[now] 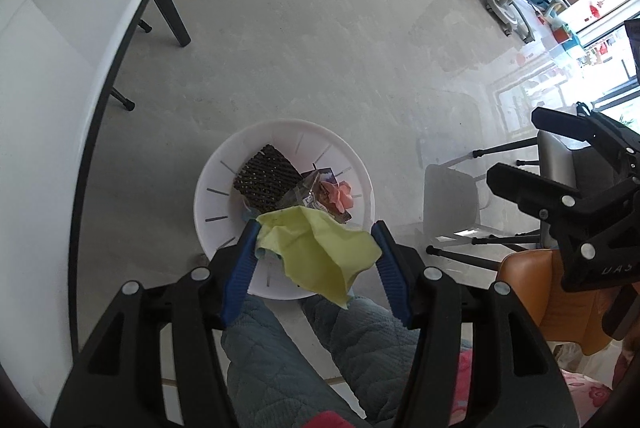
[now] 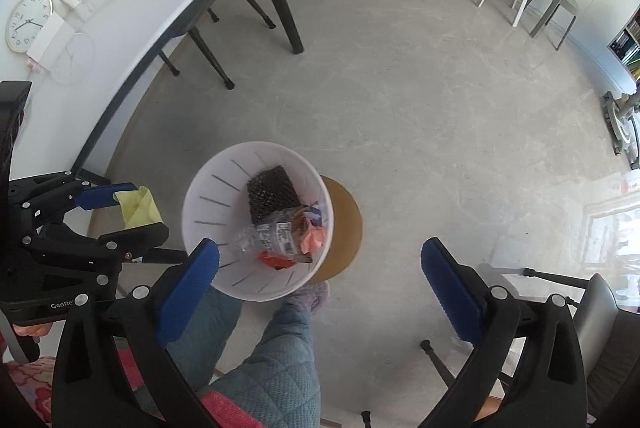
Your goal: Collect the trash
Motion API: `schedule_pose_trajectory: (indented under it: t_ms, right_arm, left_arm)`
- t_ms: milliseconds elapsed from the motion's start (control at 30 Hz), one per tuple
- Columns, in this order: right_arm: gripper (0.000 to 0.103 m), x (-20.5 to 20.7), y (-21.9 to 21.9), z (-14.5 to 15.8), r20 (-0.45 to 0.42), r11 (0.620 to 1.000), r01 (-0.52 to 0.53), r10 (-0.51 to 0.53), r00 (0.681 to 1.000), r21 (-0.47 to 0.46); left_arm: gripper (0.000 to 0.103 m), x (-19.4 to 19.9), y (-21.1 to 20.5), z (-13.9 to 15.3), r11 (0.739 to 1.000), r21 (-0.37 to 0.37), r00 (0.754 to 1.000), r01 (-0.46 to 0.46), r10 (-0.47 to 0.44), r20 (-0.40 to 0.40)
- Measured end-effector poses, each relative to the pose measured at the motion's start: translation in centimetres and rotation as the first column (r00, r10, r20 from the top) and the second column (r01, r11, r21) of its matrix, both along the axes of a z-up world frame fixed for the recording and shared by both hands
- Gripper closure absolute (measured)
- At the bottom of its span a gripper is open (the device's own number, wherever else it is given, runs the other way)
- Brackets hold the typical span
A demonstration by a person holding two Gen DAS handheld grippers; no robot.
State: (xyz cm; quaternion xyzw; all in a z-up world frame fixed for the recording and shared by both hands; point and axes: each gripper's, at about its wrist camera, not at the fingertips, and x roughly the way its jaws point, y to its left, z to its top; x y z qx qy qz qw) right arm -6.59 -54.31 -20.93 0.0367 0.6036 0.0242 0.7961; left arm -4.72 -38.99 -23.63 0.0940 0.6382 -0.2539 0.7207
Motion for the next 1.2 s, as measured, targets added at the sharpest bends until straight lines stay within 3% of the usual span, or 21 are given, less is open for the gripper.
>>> schedule_pose_trajectory:
  t_ms: [200, 533, 700, 833, 933, 1200]
  right_arm:
    - [0.003, 0.4, -1.3, -0.2, -0.002, 1.0, 0.015, -0.015, 1.0, -0.006]
    - [0.003, 0.9, -1.8, -0.1, 0.011, 1.0, 0.023, -0.023, 1.0, -0.001]
    - [0.003, 1.1, -2.1, 0.1, 0.016, 1.0, 0.031, -0.031, 0.999, -0.002]
    - [0.003, 1.5, -2.4, 0.9, 0.033, 0.999, 0.037, -0.037, 0.999, 0.0]
    - [0.003, 2.1, -2.0, 2.1, 0.059, 0.999, 0.032, -0.033, 0.998, 0.009]
    - [0.003, 5.3, 3.3, 6.2, 0.162, 0.998, -0.064, 0.063, 0.985, 0.001]
  left_arm:
    - [0.042, 0.1, -0.5, 0.0, 1.0, 0.008, 1.0, -0.004, 0.004, -0.01]
    - [0.019, 0.4, -0.9, 1.1, 1.0, 0.019, 1.0, 0.001, -0.001, 0.018]
    - [0.017, 0.5, -1.0, 1.7, 1.0, 0.022, 1.0, 0.001, -0.001, 0.017]
    - [0.017, 0.5, -0.4, 4.0, 1.0, -0.003, 0.998, -0.013, 0.013, 0.058]
    - [0.013, 0.8, 1.1, 6.8, 0.997, -0.01, 0.991, -0.072, 0.073, 0.112]
    - [0.008, 2.5, 8.4, 13.5, 0.965, -0.051, 0.931, -0.259, 0.263, 0.253]
